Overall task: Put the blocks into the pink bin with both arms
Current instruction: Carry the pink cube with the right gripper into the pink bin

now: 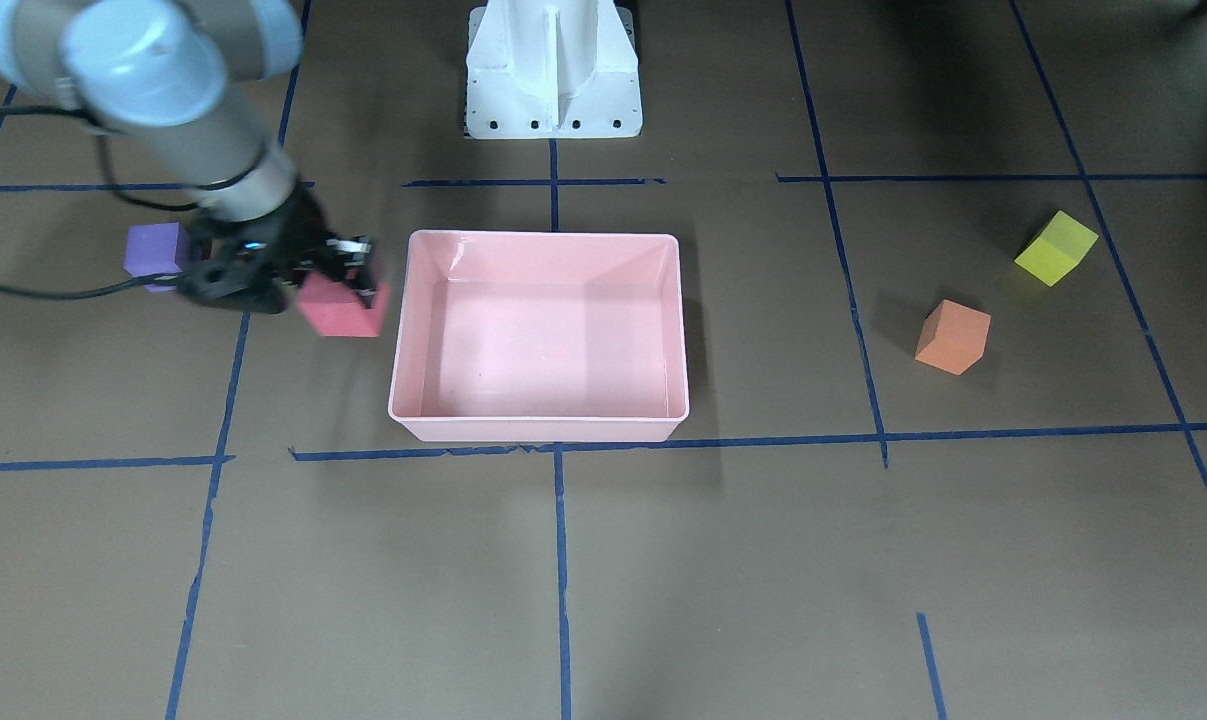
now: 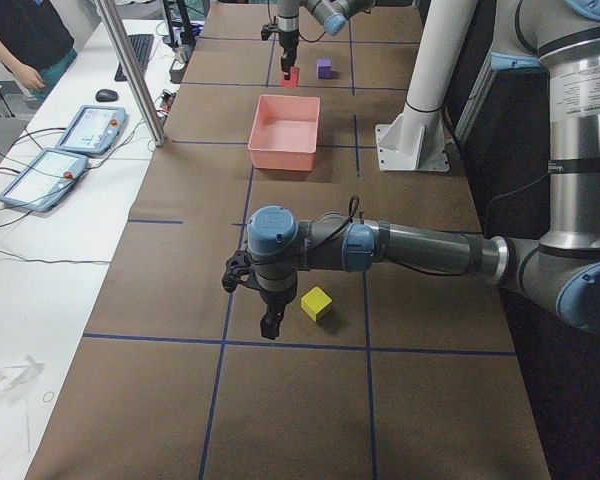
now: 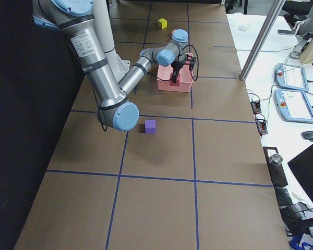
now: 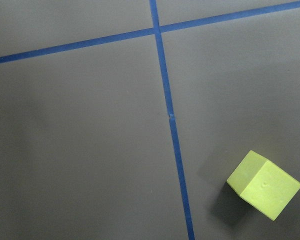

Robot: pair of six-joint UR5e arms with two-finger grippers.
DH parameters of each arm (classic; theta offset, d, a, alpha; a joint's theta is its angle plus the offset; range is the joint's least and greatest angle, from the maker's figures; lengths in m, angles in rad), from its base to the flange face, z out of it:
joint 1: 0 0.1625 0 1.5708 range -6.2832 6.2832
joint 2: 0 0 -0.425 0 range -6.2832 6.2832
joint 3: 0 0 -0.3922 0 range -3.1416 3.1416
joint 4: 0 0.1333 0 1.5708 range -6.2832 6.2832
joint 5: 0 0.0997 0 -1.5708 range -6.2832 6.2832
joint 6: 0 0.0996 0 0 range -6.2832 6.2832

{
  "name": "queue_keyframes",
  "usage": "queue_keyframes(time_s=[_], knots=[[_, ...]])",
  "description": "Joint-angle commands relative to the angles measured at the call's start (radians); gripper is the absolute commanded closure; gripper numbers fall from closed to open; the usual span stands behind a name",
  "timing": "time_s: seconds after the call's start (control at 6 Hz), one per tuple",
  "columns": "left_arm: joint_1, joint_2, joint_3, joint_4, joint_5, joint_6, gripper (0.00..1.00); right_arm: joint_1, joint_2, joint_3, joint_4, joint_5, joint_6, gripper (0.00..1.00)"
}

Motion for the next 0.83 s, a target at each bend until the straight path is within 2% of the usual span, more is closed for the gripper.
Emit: queue_keyframes(time_s=[0.0, 0.17, 0.33, 0.5, 0.67], knots=[[0.040, -0.002, 0.013, -0.138, -0.001, 0.001, 0.00, -0.105, 0.162, -0.085, -0.030, -0.092, 0.160, 0.51], [0.069, -0.040, 0.015, -0.137, -0.003, -0.040, 0.00, -0.121, 0.178, -0.088, -0.031, -0.126, 0.162, 0.01], [0.112, -0.073, 0.003, -0.153, -0.003, -0.143, 0.00, -0.121, 0.181, -0.082, -0.062, -0.124, 0.159, 0.00], [0.238, -0.073, 0.006, -0.275, -0.001, -0.205, 0.00, -0.118, 0.175, -0.059, -0.100, -0.120, 0.147, 0.00], [0.358, -0.087, 0.015, -0.352, 0.009, -0.257, 0.00, -0.089, 0.161, -0.032, -0.126, -0.099, 0.059, 0.00]])
